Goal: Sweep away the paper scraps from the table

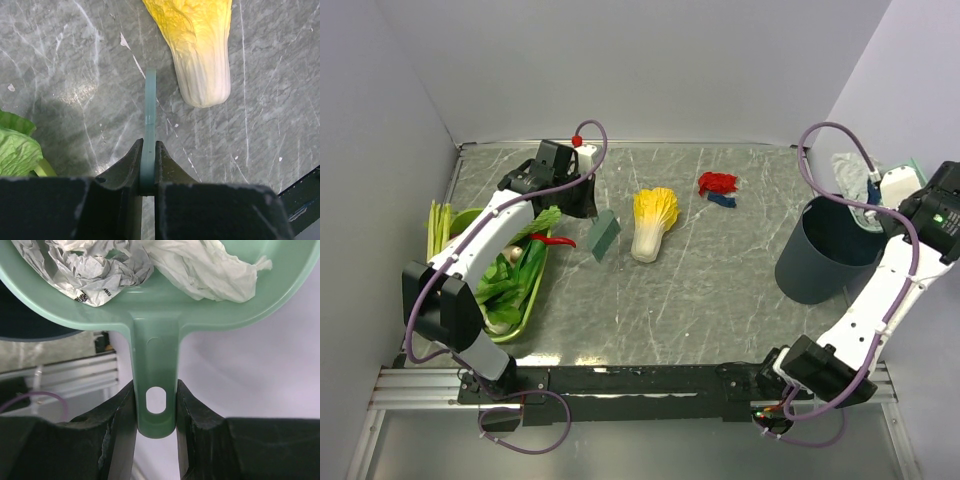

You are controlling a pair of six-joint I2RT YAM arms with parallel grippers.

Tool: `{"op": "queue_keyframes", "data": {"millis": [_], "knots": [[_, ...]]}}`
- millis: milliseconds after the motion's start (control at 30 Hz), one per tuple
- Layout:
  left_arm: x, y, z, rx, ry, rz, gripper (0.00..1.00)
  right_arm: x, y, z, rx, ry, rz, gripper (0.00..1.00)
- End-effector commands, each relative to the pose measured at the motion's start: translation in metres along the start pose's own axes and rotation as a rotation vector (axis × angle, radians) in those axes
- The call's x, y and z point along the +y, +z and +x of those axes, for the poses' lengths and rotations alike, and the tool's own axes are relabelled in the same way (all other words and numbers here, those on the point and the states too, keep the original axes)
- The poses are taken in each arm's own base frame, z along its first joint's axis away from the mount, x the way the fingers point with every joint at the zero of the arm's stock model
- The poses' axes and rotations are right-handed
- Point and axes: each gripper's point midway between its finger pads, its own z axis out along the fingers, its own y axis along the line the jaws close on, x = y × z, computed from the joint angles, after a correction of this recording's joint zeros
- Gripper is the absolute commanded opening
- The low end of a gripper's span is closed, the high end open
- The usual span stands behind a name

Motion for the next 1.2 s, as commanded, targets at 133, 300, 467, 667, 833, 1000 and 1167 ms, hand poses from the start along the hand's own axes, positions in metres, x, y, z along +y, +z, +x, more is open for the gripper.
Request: {"op": "queue_keyframes", "data": {"millis": [133,300,467,667,833,1000,1167], "knots": [[-0.011,-0.018,-0.020,-0.066,0.027,0.014,0.01,0.009,-0.020,0.035,0.212,-0.239,-0.011,0.00],[-0.011,-0.017,-0.020,-0.064,0.032,0.012,0.01,0.008,-0.022,0.045,0.309,-0.316,-0.010,0.00],[-0.012,-0.015,-0.026,-0.074,0.030,0.016,0.01,0.004,-0.025,0.042,0.344,-0.408,0.039,0.00],[-0.016,-0.018,-0.034,-0.098,0.039,0.032,0.01,0.002,-0.028,0.051,0.462,-0.459,0.044,0.00],[-0.014,-0.014,-0.032,-0.086,0.032,0.025,0.01,-0.002,-0.032,0.054,0.516,-0.529,0.068,0.00],[-0.016,-0.013,-0.032,-0.087,0.027,0.035,0.01,-0.008,-0.036,0.052,0.532,-0.553,0.091,0.00],[-0.016,-0.011,-0.035,-0.087,0.026,0.036,0.01,-0.010,-0.040,0.052,0.535,-0.575,0.105,0.00]]}}
